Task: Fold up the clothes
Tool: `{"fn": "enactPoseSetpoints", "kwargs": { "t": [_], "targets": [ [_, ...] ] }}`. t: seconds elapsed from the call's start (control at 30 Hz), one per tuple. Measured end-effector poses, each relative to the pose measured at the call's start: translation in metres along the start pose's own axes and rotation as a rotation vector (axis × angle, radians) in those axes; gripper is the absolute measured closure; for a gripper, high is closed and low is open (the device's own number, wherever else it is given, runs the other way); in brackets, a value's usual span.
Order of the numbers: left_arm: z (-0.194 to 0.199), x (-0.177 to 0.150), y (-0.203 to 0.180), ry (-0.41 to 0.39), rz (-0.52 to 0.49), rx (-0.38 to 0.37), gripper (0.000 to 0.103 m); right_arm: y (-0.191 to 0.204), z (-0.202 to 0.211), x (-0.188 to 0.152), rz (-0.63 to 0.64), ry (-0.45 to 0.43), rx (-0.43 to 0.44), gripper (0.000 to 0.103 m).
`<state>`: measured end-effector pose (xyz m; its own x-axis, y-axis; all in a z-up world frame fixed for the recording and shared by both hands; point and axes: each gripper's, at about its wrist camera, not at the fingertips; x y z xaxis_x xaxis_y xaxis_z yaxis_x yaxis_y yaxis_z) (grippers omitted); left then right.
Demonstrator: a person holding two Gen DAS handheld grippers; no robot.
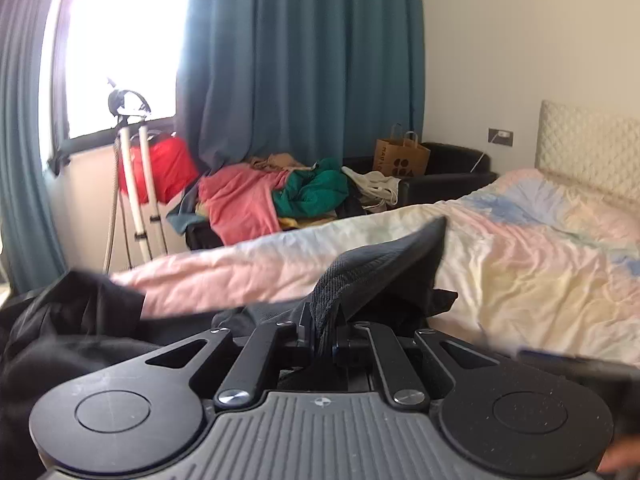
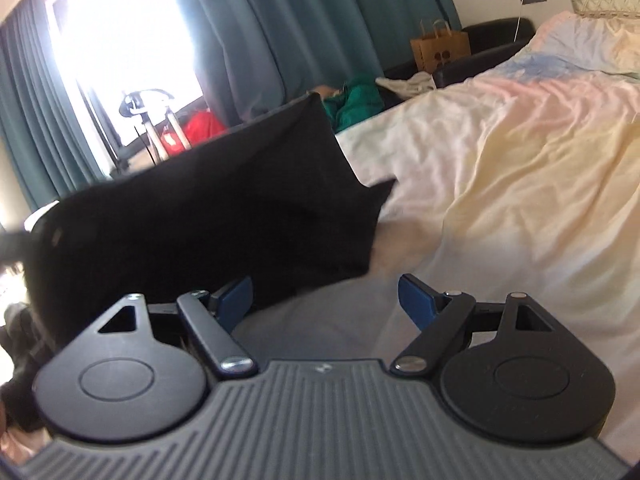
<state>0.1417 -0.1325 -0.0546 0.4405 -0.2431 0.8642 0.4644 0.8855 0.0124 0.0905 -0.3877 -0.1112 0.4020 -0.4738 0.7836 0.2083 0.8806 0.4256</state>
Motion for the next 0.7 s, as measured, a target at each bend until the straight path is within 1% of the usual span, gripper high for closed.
{"fn": "enactPoseSetpoints", "kwargs": {
  "t": [0.07, 0.13, 0.2, 0.27, 0.33, 0.4, 0.43, 0.5, 0.6, 0.7],
  "targets": [
    [0.026, -0.02, 0.003, 0.017, 0.049, -0.002, 0.096, 0.001, 0.018, 0.003, -0.007, -0.038, 0.011, 0.02],
    [0.048, -0.04, 0.008, 0.026, 0.091, 0.007, 0.096, -0.002, 0.035, 0.005, -0.043, -0.033, 0.071, 0.019],
    [0.068, -0.058, 0.014, 0.027, 0.134, 0.022, 0.096, -0.008, 0.047, 0.004, -0.111, 0.0, 0.154, 0.019],
    [0.083, -0.073, 0.023, 0.04, 0.19, 0.034, 0.096, -0.016, 0.052, 0.003, -0.206, 0.078, 0.261, 0.019],
    [0.09, -0.079, 0.032, 0.038, 0.239, 0.045, 0.096, -0.024, 0.054, -0.004, -0.337, 0.161, 0.355, 0.019],
    [0.095, -0.081, 0.041, 0.029, 0.277, 0.05, 0.096, -0.023, 0.054, -0.012, -0.42, 0.234, 0.437, 0.019],
    [0.097, -0.081, 0.045, 0.023, 0.302, 0.044, 0.096, -0.02, 0.053, -0.016, -0.442, 0.269, 0.464, 0.019],
    [0.103, -0.081, 0.053, 0.011, 0.35, 0.032, 0.096, -0.011, 0.048, -0.026, -0.478, 0.337, 0.51, 0.019],
    [0.107, -0.083, 0.061, -0.008, 0.389, 0.024, 0.095, 0.002, 0.035, -0.044, -0.537, 0.416, 0.574, 0.019],
    [0.107, -0.084, 0.071, -0.014, 0.44, 0.012, 0.095, 0.006, 0.017, -0.054, -0.605, 0.417, 0.56, 0.019]
  ]
}}
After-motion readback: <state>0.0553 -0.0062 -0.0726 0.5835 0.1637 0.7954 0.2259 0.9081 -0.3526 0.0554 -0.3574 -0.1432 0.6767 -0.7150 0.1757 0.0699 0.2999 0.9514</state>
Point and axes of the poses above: each gripper's, at about its wrist camera, not at the fingertips, and z roughly against the way its jaws point, y to its left, x to its top, and after that the axes turned 6 degrees about y, right-handed
